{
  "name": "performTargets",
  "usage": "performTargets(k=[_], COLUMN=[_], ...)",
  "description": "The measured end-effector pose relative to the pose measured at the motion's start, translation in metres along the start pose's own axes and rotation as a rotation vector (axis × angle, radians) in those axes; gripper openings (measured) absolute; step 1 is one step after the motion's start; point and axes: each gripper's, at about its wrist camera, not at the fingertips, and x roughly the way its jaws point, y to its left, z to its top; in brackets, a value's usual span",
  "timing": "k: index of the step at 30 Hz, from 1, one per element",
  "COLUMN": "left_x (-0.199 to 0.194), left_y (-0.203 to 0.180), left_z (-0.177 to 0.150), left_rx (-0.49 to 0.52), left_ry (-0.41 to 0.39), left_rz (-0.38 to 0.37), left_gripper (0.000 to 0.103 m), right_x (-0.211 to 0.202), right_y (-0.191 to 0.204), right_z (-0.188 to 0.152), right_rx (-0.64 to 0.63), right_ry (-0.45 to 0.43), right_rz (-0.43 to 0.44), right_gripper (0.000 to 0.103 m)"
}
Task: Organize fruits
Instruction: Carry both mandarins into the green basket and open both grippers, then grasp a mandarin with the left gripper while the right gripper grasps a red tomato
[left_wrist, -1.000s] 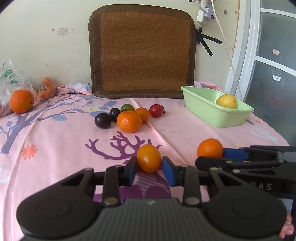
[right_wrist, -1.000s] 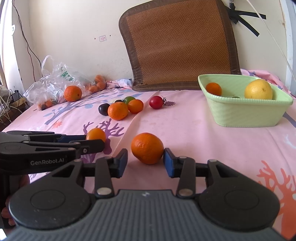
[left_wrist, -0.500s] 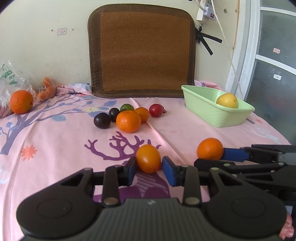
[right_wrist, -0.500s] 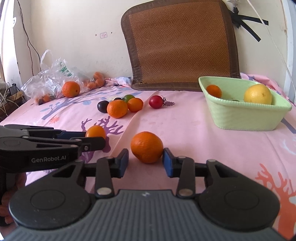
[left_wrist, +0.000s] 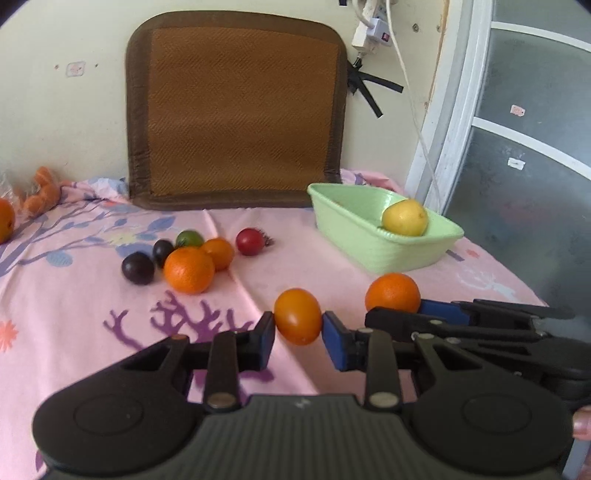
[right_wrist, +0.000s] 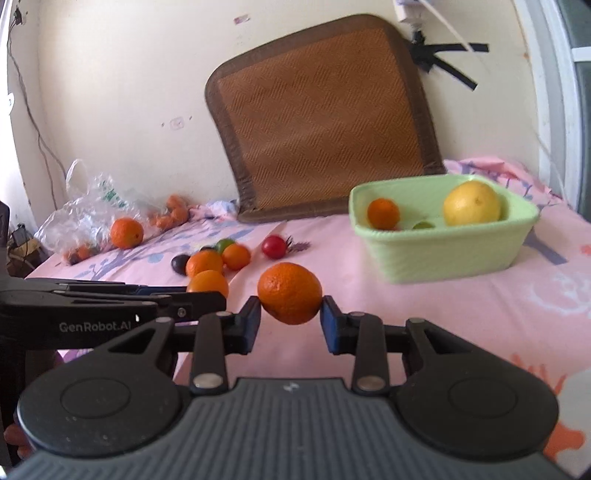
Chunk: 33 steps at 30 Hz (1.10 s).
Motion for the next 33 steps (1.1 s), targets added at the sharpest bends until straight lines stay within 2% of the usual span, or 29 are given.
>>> performTargets(k=[4,6,9,13,16,18,22,25,28,30,33], left_x=[0.024,0.044,0.078,0.122,0.142,0.144,0.127,0.087,0.038,0.009,-0.022], left_y=[-0.017,-0.03,-0.049,-0.065,-0.071,-0.071,-0.06,-0.038,0.0,0.028,0.067], left_z=[0.043,0.065,0.085,0.091,0.09,0.088,0.085,0.076,0.049,0.026,0.002], left_rx=[0.004,0.013,0.053,0.069,0.072,0.064,0.019,-0.029,-0.092,-0.103,-0.104], left_ry=[-0.021,-0.025,-0.016,0.049,0.071,0.06,0.03,-0.019,-0.045,-0.05,-0.032], left_rz=[-0.061,-0.091,-0.098,-0.095,-0.079,-0.07,-0.08,-0.107,-0.124,-0.042,0.138], left_gripper=[0.028,0.029,0.029,0.029,0.031,0.038,0.039,0.041,0.043,0.043,0.043], right_x=[-0.005,0.0,0.012,0.021,0.016,0.014,0.011,0.003,-0.004,-0.005,-0.005], right_y=[-0.033,-0.051,-0.07,-0.082,-0.078,-0.077,-0.08,-0.081,-0.081,-0.078,-0.069], right_z=[0.023,0.031,0.036,0.032,0.03,0.029,0.029,0.027,0.026,0.025,0.025], right_rx=[0.014,0.027,0.017,0.013,-0.033,-0.046,-0.022,-0.005,0.005,0.005,0.042], right_ry=[-0.104,-0.122,-0.128,-0.135,-0.175,-0.188,-0.208,-0.249,-0.293,-0.302,-0.279], right_rz=[-0.112,-0.153,-0.209,-0.246,-0.272,-0.285,-0.282,-0.297,-0.32,-0.33,-0.282], right_gripper=[0.038,0.038,0.038,0.04,0.056,0.056,0.056,0.055,0.055,0.055,0.054])
